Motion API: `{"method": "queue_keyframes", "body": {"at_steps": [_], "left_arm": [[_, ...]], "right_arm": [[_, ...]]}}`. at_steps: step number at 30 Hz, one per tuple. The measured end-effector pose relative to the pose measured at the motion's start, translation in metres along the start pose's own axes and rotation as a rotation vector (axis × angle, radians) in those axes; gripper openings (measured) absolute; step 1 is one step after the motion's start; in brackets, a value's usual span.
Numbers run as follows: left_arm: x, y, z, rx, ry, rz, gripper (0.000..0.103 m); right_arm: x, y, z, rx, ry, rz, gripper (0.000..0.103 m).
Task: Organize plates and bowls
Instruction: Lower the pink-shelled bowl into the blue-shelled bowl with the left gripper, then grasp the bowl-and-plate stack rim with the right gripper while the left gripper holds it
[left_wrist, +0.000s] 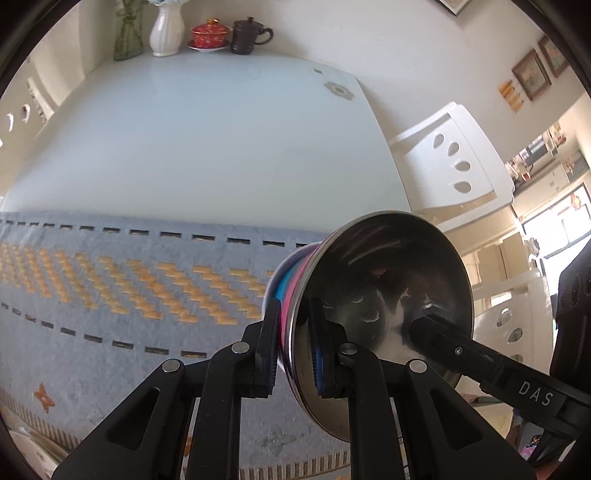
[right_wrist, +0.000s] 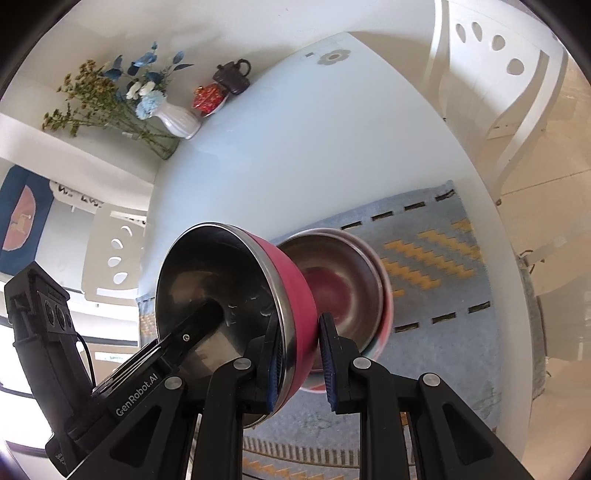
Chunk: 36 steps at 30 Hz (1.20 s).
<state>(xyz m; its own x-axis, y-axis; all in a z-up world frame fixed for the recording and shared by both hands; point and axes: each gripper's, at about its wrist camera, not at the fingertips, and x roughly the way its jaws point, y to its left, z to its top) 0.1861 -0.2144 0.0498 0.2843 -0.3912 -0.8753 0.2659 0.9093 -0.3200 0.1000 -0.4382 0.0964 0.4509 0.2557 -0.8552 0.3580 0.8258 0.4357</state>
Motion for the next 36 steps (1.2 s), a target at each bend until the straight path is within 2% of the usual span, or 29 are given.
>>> {"method": "queue_keyframes", "body": {"at_steps": [12,36], "left_arm": [[0.027,-0.011,0.007,0.031,0.038,0.026,0.012],[0.037,-0.017,0.009,0.04,0.05,0.04,0.012]], "right_arm": [[0.014,-0.022,0.009,0.025,0.023,-0.035,0.018],[0.035,-0.029,0.008,0.033,0.058,-0.076,0.018]]}}
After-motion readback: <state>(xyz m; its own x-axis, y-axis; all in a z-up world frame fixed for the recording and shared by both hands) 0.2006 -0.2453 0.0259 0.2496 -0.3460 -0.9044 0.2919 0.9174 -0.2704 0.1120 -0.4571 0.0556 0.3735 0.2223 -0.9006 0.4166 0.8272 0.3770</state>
